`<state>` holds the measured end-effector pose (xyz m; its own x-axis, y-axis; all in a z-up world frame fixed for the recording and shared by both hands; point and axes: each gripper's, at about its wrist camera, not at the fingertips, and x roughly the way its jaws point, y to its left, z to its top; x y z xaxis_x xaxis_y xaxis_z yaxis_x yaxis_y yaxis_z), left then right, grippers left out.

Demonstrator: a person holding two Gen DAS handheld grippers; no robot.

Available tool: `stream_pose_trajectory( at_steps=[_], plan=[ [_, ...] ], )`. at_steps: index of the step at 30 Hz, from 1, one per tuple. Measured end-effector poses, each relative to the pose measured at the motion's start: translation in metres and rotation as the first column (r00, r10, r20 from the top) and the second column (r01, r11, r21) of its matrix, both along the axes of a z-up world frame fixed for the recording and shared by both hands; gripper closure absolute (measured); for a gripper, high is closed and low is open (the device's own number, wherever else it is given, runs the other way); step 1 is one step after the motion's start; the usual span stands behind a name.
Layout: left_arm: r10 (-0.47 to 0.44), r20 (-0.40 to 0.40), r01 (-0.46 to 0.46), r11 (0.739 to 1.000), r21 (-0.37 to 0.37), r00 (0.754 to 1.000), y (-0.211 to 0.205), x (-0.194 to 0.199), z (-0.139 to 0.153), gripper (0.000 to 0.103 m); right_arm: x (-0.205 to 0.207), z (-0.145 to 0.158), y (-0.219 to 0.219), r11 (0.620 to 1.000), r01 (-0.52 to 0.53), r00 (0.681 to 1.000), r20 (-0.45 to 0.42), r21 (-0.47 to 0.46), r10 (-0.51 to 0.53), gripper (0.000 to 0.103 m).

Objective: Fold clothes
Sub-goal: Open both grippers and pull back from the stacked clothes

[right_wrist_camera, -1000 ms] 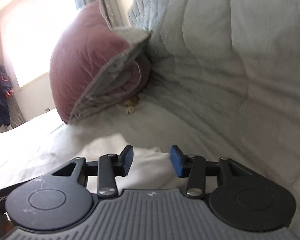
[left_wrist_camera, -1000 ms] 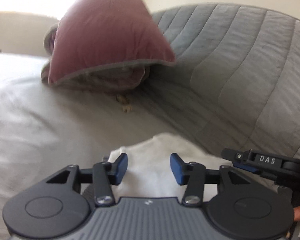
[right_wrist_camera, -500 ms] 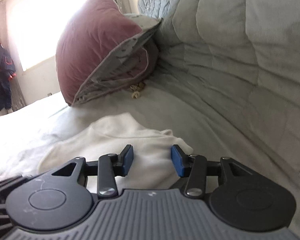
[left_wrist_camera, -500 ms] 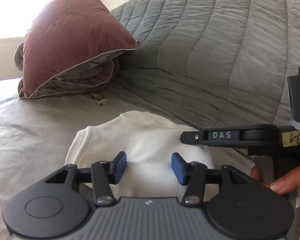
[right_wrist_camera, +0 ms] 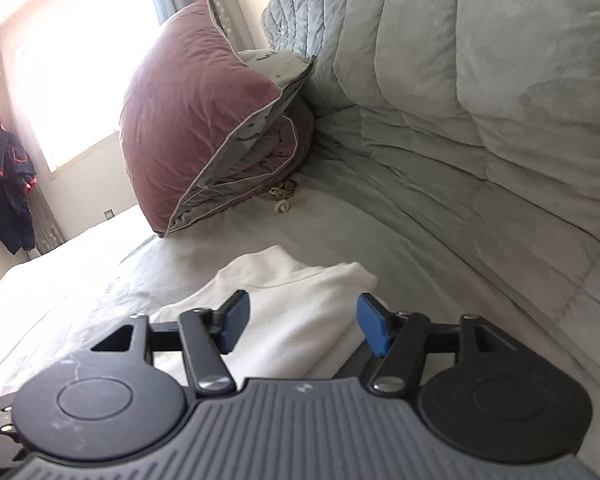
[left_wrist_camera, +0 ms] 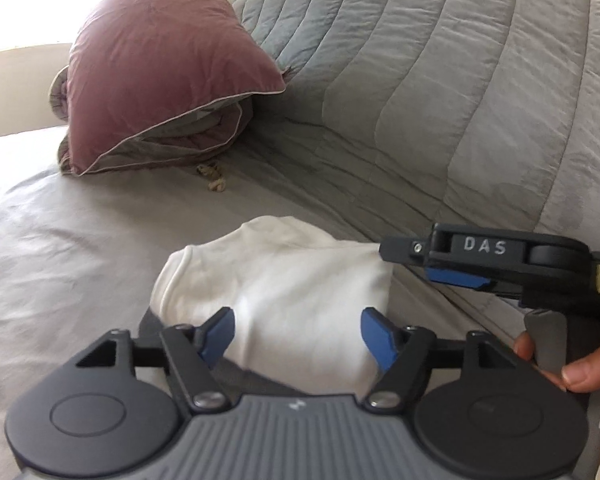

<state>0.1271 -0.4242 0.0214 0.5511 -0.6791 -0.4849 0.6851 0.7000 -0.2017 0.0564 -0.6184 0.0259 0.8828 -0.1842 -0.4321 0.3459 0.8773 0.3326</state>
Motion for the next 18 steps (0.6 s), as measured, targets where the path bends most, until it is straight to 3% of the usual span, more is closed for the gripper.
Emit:
stream_pose_trajectory(
  at_steps=[10, 11, 15, 18],
  plan=[
    [0.034, -0.023, -0.03, 0.984, 0.177, 0.999, 0.03, -0.044, 0.037, 0.003, -0.044, 0.036, 0.04, 0.998, 0.057, 0.998, -0.015, 0.016, -0.057, 0.022],
    [0.037, -0.021, -0.032, 0.981, 0.193, 0.999, 0.033, -0.049, 0.04, 0.001, -0.048, 0.039, 0.045, 0.998, 0.064, 0.998, -0.021, 0.009, -0.064, 0.017],
    [0.046, -0.03, -0.037, 0.968, 0.247, 0.999, 0.047, -0.064, 0.048, 0.001, -0.065, 0.05, 0.068, 0.996, 0.081, 0.996, -0.043, -0.026, -0.082, 0.002],
    [0.053, -0.046, -0.038, 0.958, 0.283, 0.998, 0.057, -0.074, 0.052, 0.001, -0.077, 0.056, 0.084, 0.995, 0.094, 0.993, -0.062, -0.04, -0.096, 0.0]
  ],
)
